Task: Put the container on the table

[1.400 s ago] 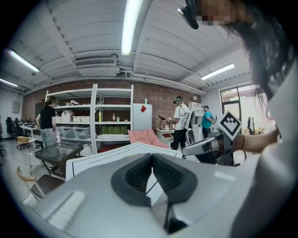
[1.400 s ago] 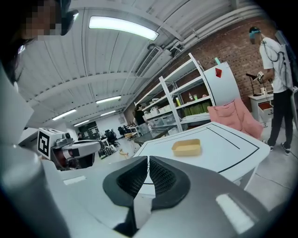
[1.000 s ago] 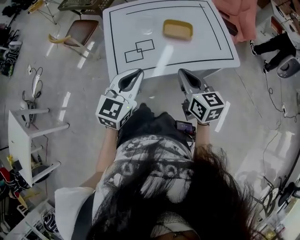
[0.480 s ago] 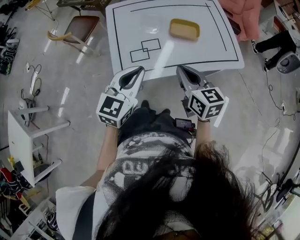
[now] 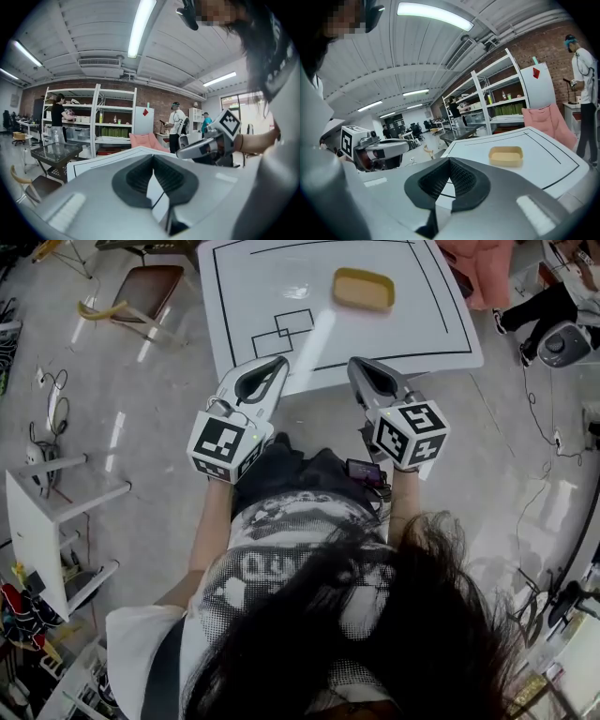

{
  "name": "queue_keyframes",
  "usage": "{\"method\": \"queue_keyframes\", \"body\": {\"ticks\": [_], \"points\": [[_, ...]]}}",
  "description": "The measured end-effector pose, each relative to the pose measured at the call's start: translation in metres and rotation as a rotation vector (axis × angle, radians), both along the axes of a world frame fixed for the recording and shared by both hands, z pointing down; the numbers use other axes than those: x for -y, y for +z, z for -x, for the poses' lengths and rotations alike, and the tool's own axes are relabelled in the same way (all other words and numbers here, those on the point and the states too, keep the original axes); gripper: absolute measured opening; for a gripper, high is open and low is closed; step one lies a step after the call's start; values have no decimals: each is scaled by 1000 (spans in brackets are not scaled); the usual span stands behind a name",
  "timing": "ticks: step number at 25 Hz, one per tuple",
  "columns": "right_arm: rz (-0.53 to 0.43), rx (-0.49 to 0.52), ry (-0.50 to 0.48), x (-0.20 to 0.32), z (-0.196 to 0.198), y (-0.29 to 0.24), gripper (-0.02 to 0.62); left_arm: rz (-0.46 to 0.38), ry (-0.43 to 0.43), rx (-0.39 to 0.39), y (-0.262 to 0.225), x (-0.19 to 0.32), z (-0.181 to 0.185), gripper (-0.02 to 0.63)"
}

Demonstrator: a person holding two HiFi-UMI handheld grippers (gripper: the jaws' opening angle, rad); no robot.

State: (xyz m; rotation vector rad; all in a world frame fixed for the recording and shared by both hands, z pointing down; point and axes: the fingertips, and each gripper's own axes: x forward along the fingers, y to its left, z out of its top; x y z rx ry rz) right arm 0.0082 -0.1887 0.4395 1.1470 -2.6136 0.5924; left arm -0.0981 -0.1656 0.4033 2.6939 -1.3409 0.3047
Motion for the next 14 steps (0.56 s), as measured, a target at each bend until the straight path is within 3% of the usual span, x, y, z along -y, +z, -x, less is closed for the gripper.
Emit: {"method": "queue_keyframes", "body": {"ticks": [14], "points": [[-10, -29, -12, 21, 18, 3, 6, -27, 16, -11, -3, 25, 15, 0]]}}
